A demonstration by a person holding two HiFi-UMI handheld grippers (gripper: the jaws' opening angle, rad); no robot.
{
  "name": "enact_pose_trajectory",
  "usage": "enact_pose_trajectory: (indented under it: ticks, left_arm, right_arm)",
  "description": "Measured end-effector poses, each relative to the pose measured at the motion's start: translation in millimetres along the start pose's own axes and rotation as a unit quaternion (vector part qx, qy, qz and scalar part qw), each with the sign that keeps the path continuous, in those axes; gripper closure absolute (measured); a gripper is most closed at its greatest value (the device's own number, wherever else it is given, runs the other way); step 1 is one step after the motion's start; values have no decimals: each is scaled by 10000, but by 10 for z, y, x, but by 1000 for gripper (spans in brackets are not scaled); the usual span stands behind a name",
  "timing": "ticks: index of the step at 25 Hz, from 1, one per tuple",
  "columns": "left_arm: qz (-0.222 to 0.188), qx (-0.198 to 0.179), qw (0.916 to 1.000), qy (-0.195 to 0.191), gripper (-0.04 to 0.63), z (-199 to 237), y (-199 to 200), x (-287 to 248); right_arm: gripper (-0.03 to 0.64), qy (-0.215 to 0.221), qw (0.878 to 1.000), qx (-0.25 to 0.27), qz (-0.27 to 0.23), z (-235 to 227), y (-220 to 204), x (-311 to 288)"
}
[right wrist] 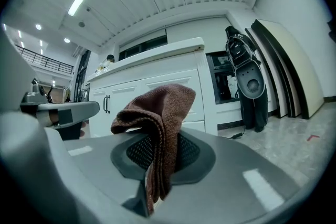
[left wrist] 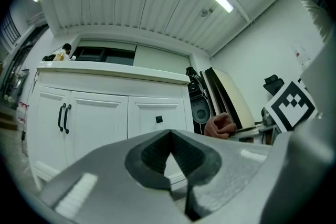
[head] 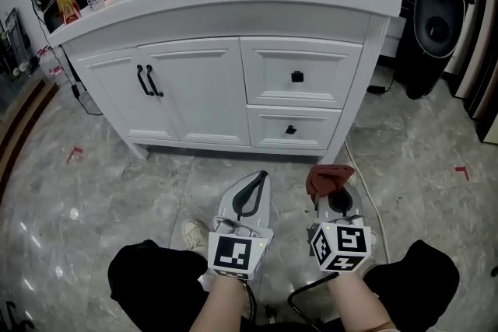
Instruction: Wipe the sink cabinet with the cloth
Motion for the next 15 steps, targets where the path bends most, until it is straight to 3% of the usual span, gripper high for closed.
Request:
enact_pose_trajectory:
  ticks: [7, 15]
  left_arm:
    - [-49, -43, 9998, -180, 595, -153, 95, 13]
    - [29, 38, 10000, -64, 595, -112, 116, 4]
  right_arm:
    - [537, -13, 10000, -27, -55, -27, 120, 108]
    - [537, 25, 9999, -70, -89, -5, 159, 151]
Point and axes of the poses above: the fingertips, and each gripper's own axes: x backward along the fingers, z to its left, y out of its top, the point moved 5 cm from there along x, backward along the fingers, and after that the axes turned 7 degrees about x, right-handed, at the moved point
